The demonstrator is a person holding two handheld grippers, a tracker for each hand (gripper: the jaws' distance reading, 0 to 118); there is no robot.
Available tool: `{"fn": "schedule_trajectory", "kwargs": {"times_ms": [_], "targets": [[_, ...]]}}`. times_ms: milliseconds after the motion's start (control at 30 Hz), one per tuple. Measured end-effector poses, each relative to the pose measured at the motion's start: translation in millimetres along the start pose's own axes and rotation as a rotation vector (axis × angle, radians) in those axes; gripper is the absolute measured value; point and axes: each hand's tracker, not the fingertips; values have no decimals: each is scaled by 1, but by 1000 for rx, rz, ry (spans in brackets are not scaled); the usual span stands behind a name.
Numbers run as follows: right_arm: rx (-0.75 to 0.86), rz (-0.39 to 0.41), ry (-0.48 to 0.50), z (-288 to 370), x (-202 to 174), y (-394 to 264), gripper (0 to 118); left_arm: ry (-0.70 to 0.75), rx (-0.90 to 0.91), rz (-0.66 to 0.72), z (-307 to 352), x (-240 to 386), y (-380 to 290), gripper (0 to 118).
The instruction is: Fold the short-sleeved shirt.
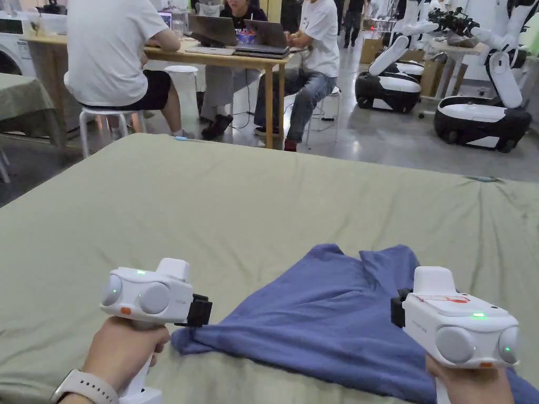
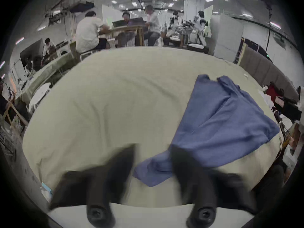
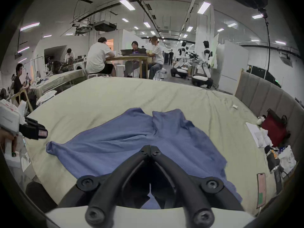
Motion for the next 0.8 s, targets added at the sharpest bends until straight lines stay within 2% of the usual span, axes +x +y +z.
{"fn": "schedule_trajectory", "kwargs": {"times_ms": [33,67,167,233,367,400,433,467,600,733,800], "targets": [[-8,2,9,-4,-1,0,0,5,-9,16,-11,-5,-1,99],[-12,2,16,-7,-2,0,0,4,-16,28,-16,-7,-2,109],[-22,13,21,-13,-4,0,0,-25,-58,41,-36,-12,-4,92],[-31,6,28,-13,-3,0,0,-17,-85,43,-51,-12,-8,92],[-43,5,14,-19,3,-6,0,-39,-148,49,-69,-11,-16,74],[-48,5,11,-20,5,-7,0,-27,-138,26,-64,-9,-14,63],[-49,4,7,-20,7,-7,0,-22,-140,23,-60,-8,-12,43],[-49,6,1,-21,10,-8,0,-18,-124,9,-52,-6,-9,0],[-54,-2,-7,-20,18,-4,0,-30,-109,-16,-39,-5,-8,1],[-56,-15,-23,-29,34,5,0,-97,-7,48,-10,-4,3,1],[-58,-14,-45,-35,46,14,0,-93,25,8,2,5,6,1]]}}
